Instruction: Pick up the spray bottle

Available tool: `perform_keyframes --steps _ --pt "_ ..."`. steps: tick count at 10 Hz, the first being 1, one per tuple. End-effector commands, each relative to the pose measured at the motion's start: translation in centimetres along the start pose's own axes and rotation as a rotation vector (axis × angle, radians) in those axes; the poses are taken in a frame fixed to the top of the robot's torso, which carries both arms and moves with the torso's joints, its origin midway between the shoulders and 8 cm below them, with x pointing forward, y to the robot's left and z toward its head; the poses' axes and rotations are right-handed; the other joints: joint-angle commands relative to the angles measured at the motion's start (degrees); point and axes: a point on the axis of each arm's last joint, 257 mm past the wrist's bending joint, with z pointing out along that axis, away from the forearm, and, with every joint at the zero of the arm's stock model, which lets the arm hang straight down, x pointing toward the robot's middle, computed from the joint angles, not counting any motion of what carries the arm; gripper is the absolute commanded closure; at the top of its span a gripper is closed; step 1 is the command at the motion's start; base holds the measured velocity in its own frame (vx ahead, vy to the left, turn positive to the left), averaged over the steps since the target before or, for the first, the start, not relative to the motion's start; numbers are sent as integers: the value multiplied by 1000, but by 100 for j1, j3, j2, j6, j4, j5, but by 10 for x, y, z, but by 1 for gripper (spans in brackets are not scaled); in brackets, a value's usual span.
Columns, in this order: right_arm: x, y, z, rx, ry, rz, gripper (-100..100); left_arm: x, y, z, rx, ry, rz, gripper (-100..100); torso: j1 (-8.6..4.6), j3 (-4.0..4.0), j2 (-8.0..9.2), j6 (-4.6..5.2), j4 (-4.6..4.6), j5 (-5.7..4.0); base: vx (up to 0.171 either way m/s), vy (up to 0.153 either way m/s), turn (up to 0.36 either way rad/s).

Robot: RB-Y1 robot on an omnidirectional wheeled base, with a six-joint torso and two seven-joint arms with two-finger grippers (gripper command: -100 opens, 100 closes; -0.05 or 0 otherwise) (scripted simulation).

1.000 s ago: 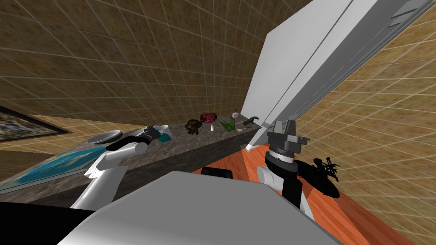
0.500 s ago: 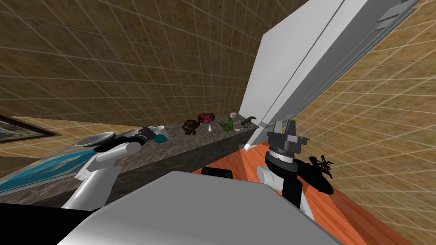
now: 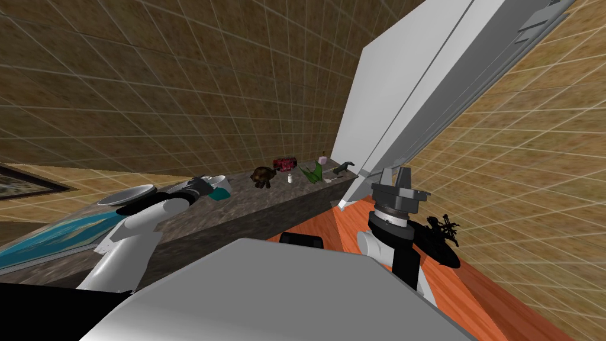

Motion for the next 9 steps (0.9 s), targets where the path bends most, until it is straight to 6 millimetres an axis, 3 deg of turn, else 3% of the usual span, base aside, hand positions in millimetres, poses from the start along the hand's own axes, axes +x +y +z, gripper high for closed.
perform_keyframes --steps 1,2,5,6,7,9 --pt "0 0 0 0 0 0 0 0 1 0 -2 12 -2 -100 0 0 0 0 0 0 7 -32 8" --pt "0 0 0 0 0 0 0 -21 -12 1 16 -18 -2 -100 6 1 1 0 0 1 12 -56 -67" --pt "0 0 0 0 0 0 0 -19 -7 2 10 4 -14 -100 7 0 0 0 0 1 9 -30 -7" --pt "0 0 0 0 0 0 0 -41 -20 2 30 -27 -13 -100 16 1 2 0 0 3 19 -41 -83" --pt "0 0 0 0 0 0 0 -45 -14 2 20 -31 -19 -100 6 -1 -2 2 0 1 15 -55 -27" --pt "0 0 0 0 0 0 0 -40 -16 2 28 -8 -23 -100 7 1 3 -1 0 1 1 -19 12"
